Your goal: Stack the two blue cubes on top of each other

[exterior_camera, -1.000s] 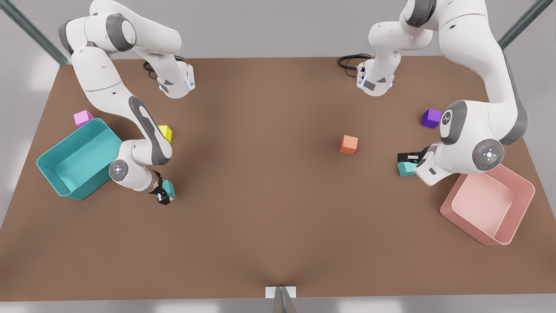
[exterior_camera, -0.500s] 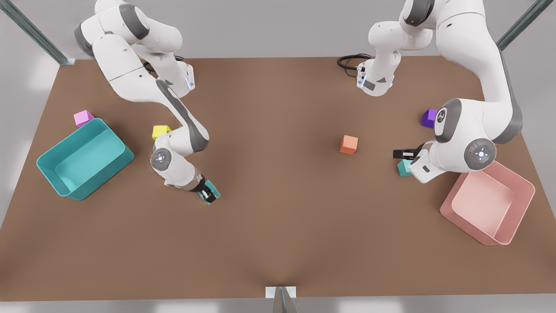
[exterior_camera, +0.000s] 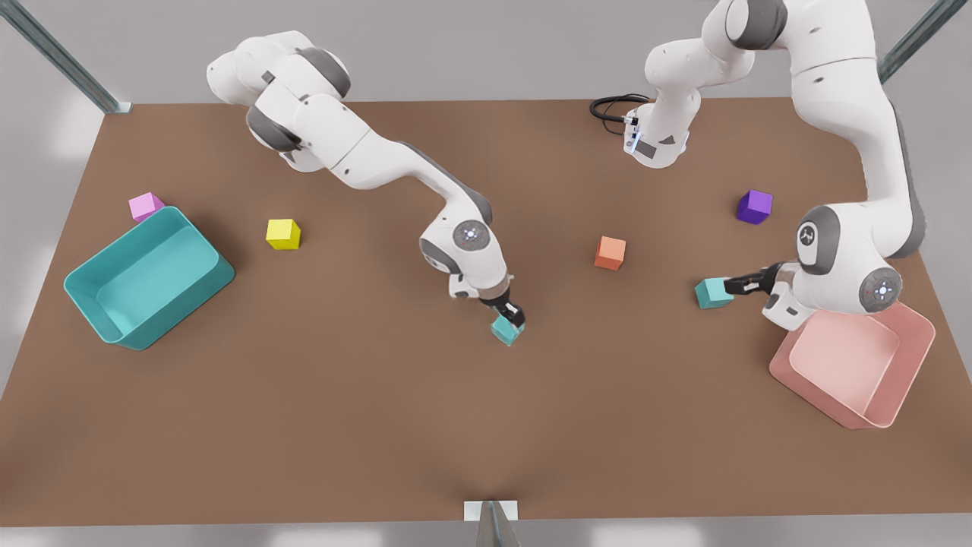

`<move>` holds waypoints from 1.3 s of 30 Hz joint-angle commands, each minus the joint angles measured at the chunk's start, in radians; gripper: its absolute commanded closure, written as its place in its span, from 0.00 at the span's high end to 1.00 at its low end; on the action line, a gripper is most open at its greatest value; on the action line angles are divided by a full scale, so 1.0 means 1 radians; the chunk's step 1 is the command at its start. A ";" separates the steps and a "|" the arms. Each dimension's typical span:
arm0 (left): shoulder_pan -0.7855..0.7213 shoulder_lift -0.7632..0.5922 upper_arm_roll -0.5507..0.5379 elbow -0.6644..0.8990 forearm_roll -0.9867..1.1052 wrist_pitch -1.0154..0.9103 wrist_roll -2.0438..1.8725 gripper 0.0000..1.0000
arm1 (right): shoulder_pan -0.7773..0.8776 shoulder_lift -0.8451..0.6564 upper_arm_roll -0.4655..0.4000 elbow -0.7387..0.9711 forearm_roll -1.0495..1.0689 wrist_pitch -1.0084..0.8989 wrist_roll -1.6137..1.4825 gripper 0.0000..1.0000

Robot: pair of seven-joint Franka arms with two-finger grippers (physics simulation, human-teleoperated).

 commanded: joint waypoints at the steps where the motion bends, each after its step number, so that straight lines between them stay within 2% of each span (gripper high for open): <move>1: -0.001 -0.002 0.000 -0.072 -0.033 0.364 -0.156 1.00 | 0.008 0.004 0.000 0.011 -0.012 -0.007 0.524 1.00; 4: -0.002 0.001 -0.001 -0.146 -0.047 0.440 -0.152 1.00 | 0.001 -0.033 0.000 0.058 -0.014 -0.008 0.516 1.00; 5: -0.002 0.010 -0.001 -0.158 -0.042 0.455 -0.143 1.00 | -0.041 -0.113 0.009 0.058 -0.012 -0.059 0.487 1.00; 6: 0.011 0.015 0.002 -0.181 -0.042 0.464 -0.093 1.00 | -0.078 -0.211 0.024 0.067 0.027 -0.227 0.308 1.00; 7: 0.022 0.015 0.013 -0.195 -0.042 0.464 -0.033 1.00 | -0.120 -0.243 0.024 0.113 0.145 -0.341 0.158 1.00; 9: 0.031 0.015 0.017 -0.216 -0.041 0.464 0.013 1.00 | -0.253 -0.246 0.023 0.296 0.334 -0.692 -0.165 1.00; 12: 0.031 0.013 0.019 -0.248 0.012 0.464 0.070 1.00 | -0.474 -0.256 0.018 0.296 0.334 -0.950 -0.693 1.00; 14: 0.033 0.015 0.019 -0.258 0.010 0.464 0.148 1.00 | -0.534 -0.269 0.015 0.285 0.152 -1.114 -1.267 1.00; 15: 0.031 0.013 0.019 -0.265 0.010 0.464 0.167 1.00 | -0.546 -0.279 0.015 0.295 0.135 -1.102 -1.519 1.00; 17: 0.036 0.015 0.019 -0.273 0.010 0.464 0.223 1.00 | -0.546 -0.297 0.026 0.325 0.120 -0.995 -1.781 1.00; 20: 0.038 0.027 0.019 -0.333 0.010 0.527 0.225 1.00 | -0.522 -0.375 0.025 0.377 0.124 -0.979 -1.969 1.00; 21: 0.038 0.027 0.019 -0.334 0.010 0.527 0.226 1.00 | -0.509 -0.533 -0.020 0.284 0.124 -0.972 -1.966 1.00; 23: 0.039 0.032 0.019 -0.336 0.010 0.527 0.226 1.00 | -0.471 -0.834 -0.120 -0.118 0.234 -0.760 -1.967 1.00; 24: 0.039 0.039 0.019 -0.341 0.010 0.529 0.226 1.00 | -0.465 -0.852 -0.133 -0.159 0.262 -0.748 -1.966 1.00; 25: 0.039 0.045 0.019 -0.344 0.010 0.529 0.225 1.00 | -0.470 -0.794 -0.133 -0.143 0.258 -0.754 -1.963 1.00; 29: 0.041 0.088 0.019 -0.347 0.010 0.566 0.226 1.00 | -0.471 -0.756 -0.132 -0.146 0.242 -0.757 -1.957 1.00; 38: 0.057 0.145 0.019 -0.348 0.010 0.604 0.225 1.00 | -0.476 -0.743 -0.134 -0.149 0.244 -0.772 -1.955 1.00; 39: 0.057 0.145 0.019 -0.348 0.009 0.604 0.223 0.92 | -0.476 -0.743 -0.134 -0.150 0.244 -0.772 -1.955 1.00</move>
